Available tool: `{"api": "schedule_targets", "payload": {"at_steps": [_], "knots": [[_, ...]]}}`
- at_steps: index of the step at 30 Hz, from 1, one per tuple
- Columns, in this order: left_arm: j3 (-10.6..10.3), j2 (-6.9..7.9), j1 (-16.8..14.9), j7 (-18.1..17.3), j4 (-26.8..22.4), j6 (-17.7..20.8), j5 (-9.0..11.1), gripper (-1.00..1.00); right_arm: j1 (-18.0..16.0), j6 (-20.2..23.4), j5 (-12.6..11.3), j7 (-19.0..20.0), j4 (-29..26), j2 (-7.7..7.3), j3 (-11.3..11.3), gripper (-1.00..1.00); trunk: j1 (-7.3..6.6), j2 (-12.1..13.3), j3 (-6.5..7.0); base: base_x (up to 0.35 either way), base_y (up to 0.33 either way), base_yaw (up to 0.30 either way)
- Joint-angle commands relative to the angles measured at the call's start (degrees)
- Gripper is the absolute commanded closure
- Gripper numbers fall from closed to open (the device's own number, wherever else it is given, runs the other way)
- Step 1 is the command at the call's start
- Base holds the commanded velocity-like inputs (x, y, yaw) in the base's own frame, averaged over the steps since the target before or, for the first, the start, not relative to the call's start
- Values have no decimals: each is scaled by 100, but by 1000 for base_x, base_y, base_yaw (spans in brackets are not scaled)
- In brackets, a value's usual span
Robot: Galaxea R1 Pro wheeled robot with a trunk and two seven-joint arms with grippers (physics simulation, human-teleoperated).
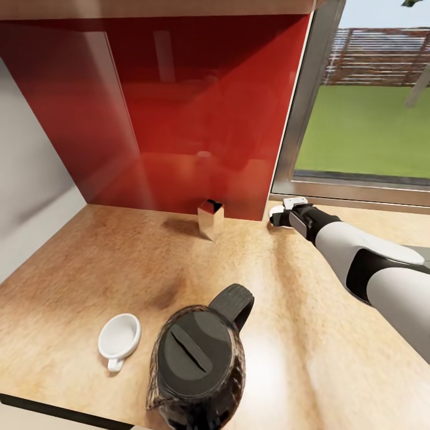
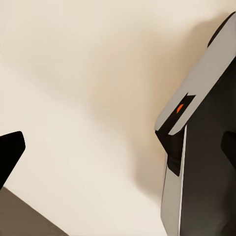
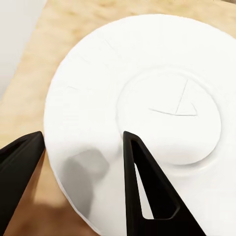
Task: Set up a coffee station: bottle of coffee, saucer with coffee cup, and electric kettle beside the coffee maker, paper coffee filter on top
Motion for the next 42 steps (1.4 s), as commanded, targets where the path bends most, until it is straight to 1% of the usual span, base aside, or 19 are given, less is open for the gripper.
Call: {"api": "schedule_targets", "payload": {"at_steps": [1, 12, 21, 27, 42], "knots": [[-4, 1, 2, -34, -5, -2, 45, -100, 93, 30, 31, 20, 1, 2, -87, 100, 29, -2, -5, 0, 0, 0], [-4, 1, 2, -32, -5, 17, 39, -100, 93, -11, 22, 56, -19, -59, -95, 100, -213, 439, 192, 0, 0, 0], [-5, 1, 2, -34, -5, 32, 38, -100, 93, -7, 22, 93, -42, -141, -94, 100, -410, 800, 365, 0, 0, 0], [-4, 1, 2, -37, -5, 20, 20, -100, 93, 14, 29, 105, -43, -164, -91, 100, -410, 800, 413, 0, 0, 0], [-4, 1, 2, -37, -5, -1, 21, -100, 93, 38, 27, 107, -43, -165, -89, 100, -410, 800, 552, 0, 0, 0]]}}
